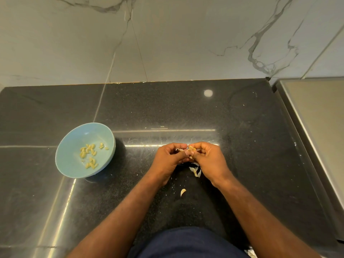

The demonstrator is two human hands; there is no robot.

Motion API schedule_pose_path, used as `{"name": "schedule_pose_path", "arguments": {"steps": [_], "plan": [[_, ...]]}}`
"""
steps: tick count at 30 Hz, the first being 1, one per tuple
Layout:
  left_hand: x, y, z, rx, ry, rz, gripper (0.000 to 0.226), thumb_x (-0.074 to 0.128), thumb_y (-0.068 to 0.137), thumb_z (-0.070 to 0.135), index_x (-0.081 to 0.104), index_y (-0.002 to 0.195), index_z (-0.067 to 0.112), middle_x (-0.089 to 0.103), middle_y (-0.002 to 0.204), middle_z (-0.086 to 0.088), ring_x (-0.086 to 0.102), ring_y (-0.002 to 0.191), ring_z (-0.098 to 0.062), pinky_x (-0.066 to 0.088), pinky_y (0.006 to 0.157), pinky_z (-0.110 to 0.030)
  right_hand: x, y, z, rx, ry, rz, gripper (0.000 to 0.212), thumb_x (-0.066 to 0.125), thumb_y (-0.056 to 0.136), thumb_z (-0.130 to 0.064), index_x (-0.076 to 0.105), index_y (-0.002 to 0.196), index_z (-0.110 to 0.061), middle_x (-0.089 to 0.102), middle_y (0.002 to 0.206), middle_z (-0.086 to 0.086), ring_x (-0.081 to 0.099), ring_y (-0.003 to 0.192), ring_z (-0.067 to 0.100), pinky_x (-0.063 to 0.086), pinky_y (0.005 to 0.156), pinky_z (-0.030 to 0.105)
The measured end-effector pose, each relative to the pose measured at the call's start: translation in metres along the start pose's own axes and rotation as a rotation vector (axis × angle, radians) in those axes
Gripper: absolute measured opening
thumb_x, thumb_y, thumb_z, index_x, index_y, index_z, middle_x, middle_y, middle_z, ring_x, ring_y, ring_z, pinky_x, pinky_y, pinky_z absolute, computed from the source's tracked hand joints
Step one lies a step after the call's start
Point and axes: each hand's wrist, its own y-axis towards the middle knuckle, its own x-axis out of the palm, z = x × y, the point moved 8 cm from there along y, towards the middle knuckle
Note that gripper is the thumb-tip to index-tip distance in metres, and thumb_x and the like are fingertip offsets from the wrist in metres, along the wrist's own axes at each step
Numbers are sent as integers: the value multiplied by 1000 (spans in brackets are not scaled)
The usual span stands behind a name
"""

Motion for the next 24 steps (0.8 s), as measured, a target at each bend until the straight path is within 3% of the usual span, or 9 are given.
{"name": "schedule_pose_path", "arguments": {"steps": [3, 8, 15, 18, 24], "plan": [[1, 1, 0, -9, 31, -3, 16, 72, 86, 3, 70, 102, 3, 75, 95, -17, 72, 85, -19, 57, 76, -25, 0, -2, 0, -27, -72, 24, 10, 67, 95, -13, 75, 99, -16, 76, 93, 0, 73, 89, 13, 61, 83, 34], [4, 1, -4, -45, 1, 6, 7, 66, 91, 4, 72, 92, 0, 72, 79, -11, 67, 70, -13, 55, 66, -20, -2, -5, -4, -17, 2, 39, 10, 68, 93, -8, 76, 95, -14, 76, 86, 1, 74, 83, 15, 61, 73, 27], [0, 2, 4, 111, 381, 118, 12, 60, 97, 7, 69, 90, 11, 67, 68, -2, 60, 57, 0, 52, 61, -17, 3, -4, 2, 90, 109, 0, 17, 61, 95, 1, 74, 94, -10, 76, 88, 8, 75, 81, 20, 61, 73, 27], [-1, 1, 3, 115, 374, 127, 15, 58, 98, 6, 68, 89, 13, 64, 67, 1, 57, 56, 3, 50, 59, -15, 5, -2, 6, 103, 131, -18, 15, 61, 95, 1, 73, 97, -8, 76, 88, 10, 75, 82, 23, 60, 76, 34], [-1, -1, -1, 77, 280, 123, 16, 56, 99, 7, 66, 89, 14, 66, 70, -3, 59, 62, -4, 51, 61, -17, 6, -3, 7, 97, 200, -28, 12, 62, 94, 2, 72, 99, -4, 75, 87, 15, 71, 78, 22, 59, 73, 29]]}}
